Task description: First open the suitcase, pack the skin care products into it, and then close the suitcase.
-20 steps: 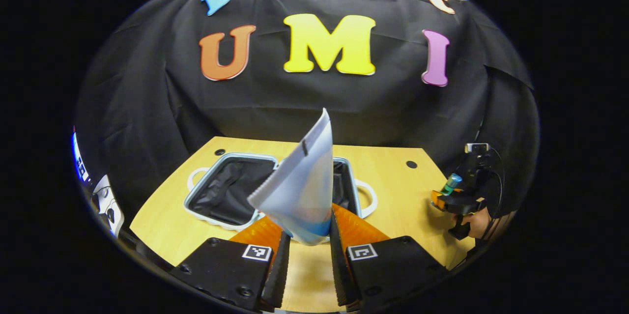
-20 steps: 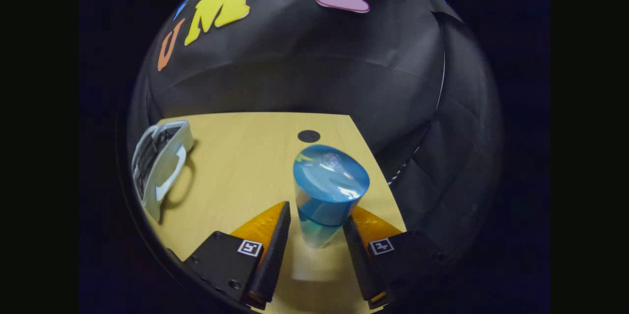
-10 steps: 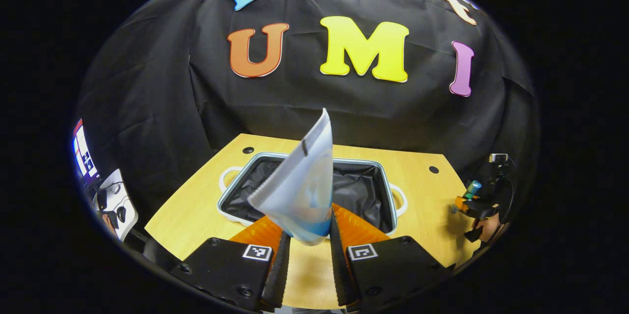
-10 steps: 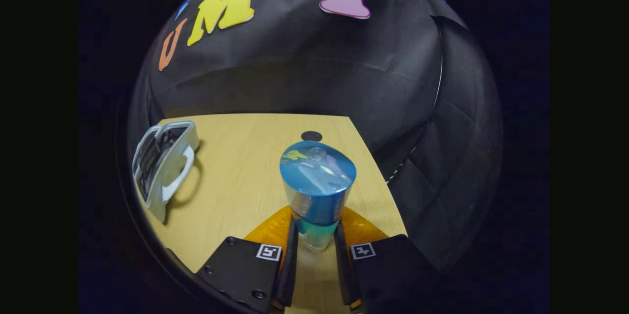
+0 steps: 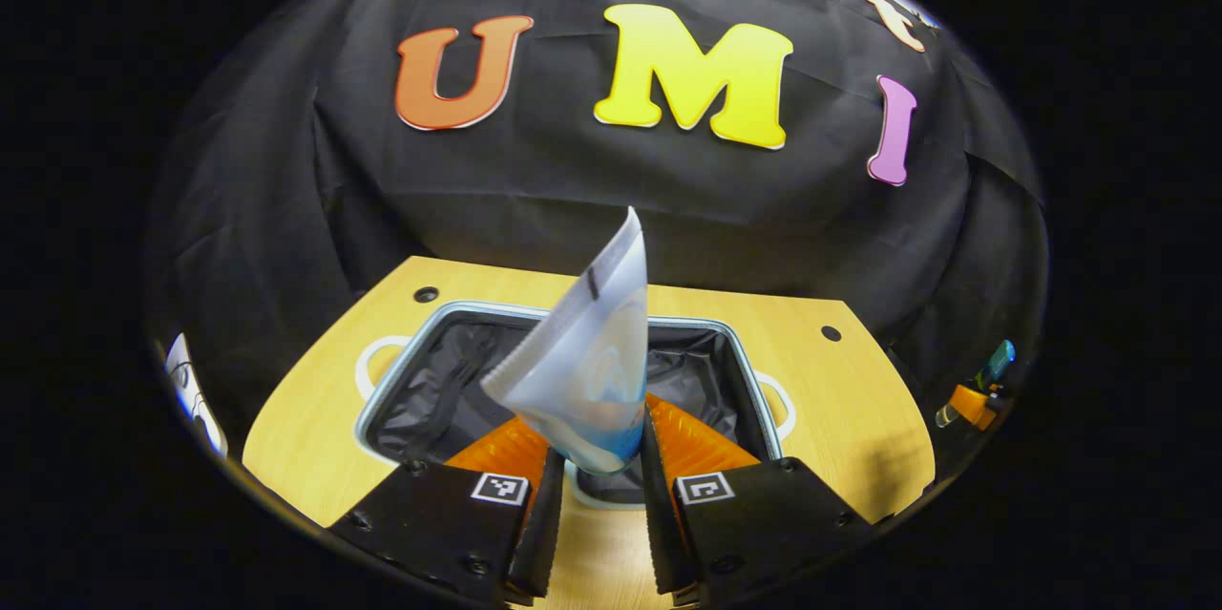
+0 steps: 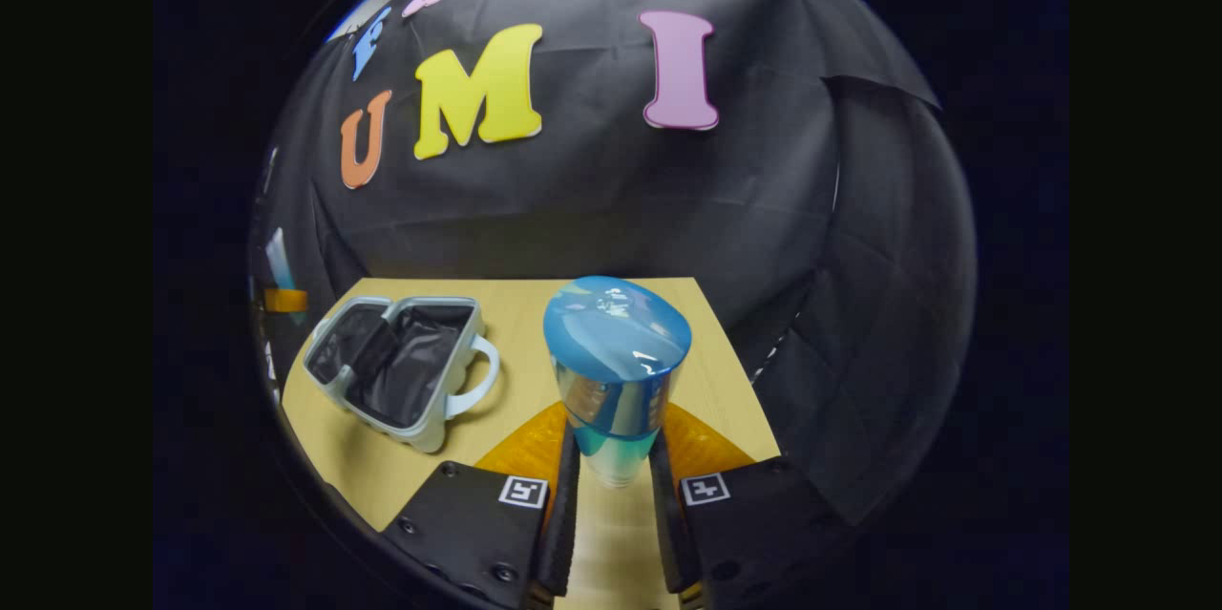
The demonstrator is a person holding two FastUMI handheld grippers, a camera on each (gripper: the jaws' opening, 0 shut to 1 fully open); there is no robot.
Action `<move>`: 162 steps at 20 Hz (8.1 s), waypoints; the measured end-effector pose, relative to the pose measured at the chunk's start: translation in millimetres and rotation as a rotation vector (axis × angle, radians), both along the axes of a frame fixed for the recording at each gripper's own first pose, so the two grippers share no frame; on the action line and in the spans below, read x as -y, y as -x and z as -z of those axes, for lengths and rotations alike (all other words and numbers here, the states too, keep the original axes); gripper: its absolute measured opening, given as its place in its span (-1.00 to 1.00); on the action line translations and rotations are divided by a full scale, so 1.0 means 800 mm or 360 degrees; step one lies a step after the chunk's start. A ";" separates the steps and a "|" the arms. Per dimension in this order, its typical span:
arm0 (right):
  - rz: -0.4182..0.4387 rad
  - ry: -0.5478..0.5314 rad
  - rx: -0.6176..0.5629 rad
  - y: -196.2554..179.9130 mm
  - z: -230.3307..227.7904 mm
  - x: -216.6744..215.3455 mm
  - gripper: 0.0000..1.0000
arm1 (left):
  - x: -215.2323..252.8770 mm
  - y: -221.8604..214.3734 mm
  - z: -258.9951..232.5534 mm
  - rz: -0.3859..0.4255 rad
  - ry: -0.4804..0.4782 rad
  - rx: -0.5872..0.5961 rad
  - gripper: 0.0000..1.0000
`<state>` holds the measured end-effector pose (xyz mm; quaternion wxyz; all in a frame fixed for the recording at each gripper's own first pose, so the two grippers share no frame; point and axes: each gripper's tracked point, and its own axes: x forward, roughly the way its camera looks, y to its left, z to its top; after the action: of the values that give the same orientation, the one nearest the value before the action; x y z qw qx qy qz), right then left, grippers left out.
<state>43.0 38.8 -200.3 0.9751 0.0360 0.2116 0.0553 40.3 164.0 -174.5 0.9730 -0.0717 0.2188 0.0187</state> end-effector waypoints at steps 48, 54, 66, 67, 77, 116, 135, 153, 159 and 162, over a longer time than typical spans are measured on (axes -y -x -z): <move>-0.0547 -0.0057 -0.0351 -0.050 0.032 -0.366 -0.31 | -0.078 0.037 -0.022 0.0028 -0.0346 0.0056 0.96; -0.0477 0.0040 -0.0597 -0.060 0.123 -0.410 -0.32 | -0.145 0.086 -0.049 -0.0005 -0.0369 0.0211 0.94; -0.0301 0.0086 -0.0796 -0.114 0.192 -0.433 -0.32 | -0.269 0.094 -0.045 -0.0207 -0.0263 0.0316 0.95; -0.0278 0.0087 -0.0833 -0.117 0.200 -0.432 -0.32 | -0.279 0.096 -0.039 -0.0231 -0.0250 0.0305 0.96; -0.0239 0.0160 -0.0815 -0.129 0.202 -0.438 -0.21 | -0.400 0.069 0.030 -0.0503 0.0070 0.0177 0.96; -0.0034 -0.0028 0.0087 0.101 -0.195 -0.146 0.58 | -0.375 -0.092 0.068 -0.0648 0.0532 -0.0039 -0.70; -0.0069 -0.0036 0.0516 0.088 -0.270 -0.021 0.55 | -0.025 -0.079 -0.130 -0.0238 -0.0332 0.0440 -0.70; 0.0067 0.0001 0.0287 0.097 -0.174 0.133 0.62 | 0.217 -0.115 0.071 0.0130 -0.0561 -0.0015 -0.70; 0.0095 -0.0015 0.0212 0.091 -0.151 0.161 0.59 | 0.235 -0.122 0.109 0.0179 -0.0696 -0.0116 -0.67; 0.0097 -0.0037 0.0187 0.085 -0.145 0.162 0.59 | 0.245 -0.112 0.118 0.0216 -0.0531 -0.0144 -0.31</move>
<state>-25.1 -90.4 -83.9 0.9866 0.0505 0.1521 0.0301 129.6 -31.8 -268.5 0.9596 0.1066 0.2605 -0.0076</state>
